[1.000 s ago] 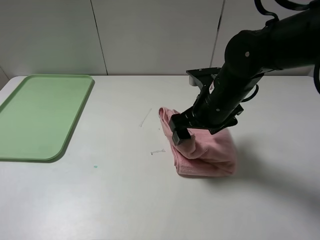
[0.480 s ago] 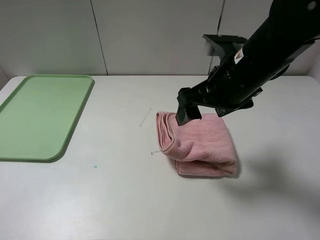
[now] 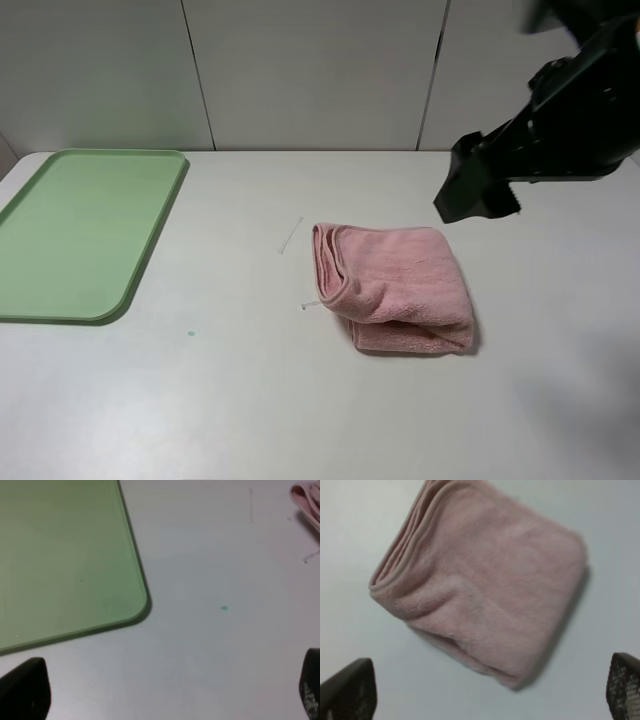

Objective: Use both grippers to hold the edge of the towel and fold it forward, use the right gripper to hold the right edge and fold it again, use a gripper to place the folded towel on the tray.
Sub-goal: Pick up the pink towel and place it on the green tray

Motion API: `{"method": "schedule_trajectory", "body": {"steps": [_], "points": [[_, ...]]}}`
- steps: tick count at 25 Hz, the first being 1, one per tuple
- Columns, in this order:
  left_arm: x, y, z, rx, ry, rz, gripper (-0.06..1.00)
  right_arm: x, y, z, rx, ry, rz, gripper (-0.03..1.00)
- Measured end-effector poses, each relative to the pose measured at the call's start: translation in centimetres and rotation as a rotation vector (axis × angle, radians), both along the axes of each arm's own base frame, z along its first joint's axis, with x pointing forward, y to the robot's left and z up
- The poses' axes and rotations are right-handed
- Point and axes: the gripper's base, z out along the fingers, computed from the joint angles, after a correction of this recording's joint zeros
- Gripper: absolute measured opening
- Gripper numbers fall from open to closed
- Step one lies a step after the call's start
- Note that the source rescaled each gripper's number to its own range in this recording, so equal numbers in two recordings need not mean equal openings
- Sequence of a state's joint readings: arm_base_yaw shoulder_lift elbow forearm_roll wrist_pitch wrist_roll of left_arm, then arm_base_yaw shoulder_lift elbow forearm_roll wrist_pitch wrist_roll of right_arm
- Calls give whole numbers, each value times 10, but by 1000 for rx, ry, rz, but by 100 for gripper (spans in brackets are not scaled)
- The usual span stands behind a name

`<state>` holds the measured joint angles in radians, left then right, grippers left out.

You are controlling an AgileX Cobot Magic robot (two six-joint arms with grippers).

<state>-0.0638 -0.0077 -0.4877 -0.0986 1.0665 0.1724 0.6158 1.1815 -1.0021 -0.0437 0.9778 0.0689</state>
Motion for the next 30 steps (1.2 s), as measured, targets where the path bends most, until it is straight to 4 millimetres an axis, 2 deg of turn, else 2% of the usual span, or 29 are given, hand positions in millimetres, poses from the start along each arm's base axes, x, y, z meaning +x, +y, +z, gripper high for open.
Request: {"method": "schedule_trajectory", "body": {"steps": [3, 7, 13, 21, 30], "points": [[0, 0, 0, 0, 0, 0, 100, -17, -17, 19, -7, -75, 2, 100], [0, 0, 0, 0, 0, 0, 100, -39, -38, 29, -20, -155, -3, 100], [0, 0, 0, 0, 0, 0, 100, -69, -66, 20, -45, -229, -20, 100], [0, 0, 0, 0, 0, 0, 100, -108, -100, 2, -22, -266, -131, 100], [0, 0, 0, 0, 0, 0, 100, -135, -123, -17, 33, -322, -241, 100]]}}
